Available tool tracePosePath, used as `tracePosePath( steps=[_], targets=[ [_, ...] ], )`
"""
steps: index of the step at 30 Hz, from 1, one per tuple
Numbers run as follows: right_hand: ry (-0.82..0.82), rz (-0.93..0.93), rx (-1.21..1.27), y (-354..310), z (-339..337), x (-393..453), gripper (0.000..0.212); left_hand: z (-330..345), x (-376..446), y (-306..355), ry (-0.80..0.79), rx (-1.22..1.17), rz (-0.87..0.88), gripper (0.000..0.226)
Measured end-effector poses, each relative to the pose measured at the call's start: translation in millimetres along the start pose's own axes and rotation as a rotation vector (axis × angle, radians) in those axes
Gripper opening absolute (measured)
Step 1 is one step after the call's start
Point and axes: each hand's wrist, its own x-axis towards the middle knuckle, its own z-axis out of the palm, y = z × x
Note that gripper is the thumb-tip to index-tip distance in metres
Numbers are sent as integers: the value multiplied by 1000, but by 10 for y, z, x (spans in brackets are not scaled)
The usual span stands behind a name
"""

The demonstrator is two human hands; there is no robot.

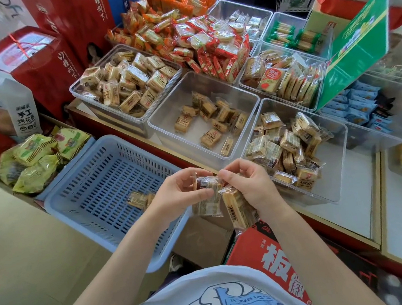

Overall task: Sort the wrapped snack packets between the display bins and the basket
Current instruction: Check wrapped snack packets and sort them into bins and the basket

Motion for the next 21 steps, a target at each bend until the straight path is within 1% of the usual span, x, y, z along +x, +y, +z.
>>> tracePosePath(
  steps=[3,6,10,12,13,15,18,19,21],
  targets=[
    [52,-49,-10,8,-4,7,13,40,8,-6,51,-55,-49,22],
    [106,-83,-73,22,23,12,14,59,34,10,147,-107,-66,18],
    [141,-75,-80,51,24,22,15,38,72,-23,292,-96,-40,26],
    [161,-66,-56,48,1,27,15,32,69,-27,313,-129,-26,32],
    [172,-64,-41,38,-9,30,15,27,71,-31,282,-166,-31,36],
    [185,-59,-6,11,-28,29,15,46,65,-23,134,-174,-66,43],
    [171,-54,31,2,-38,32,14,100,61,-44,-91,-57,-113,38],
    [172,-49,31,6,-35,32,14,123,59,-45,-126,-68,-114,39],
    [193,-28,34,10,-21,31,17,171,48,-28,-108,-136,-119,42]
  ],
)
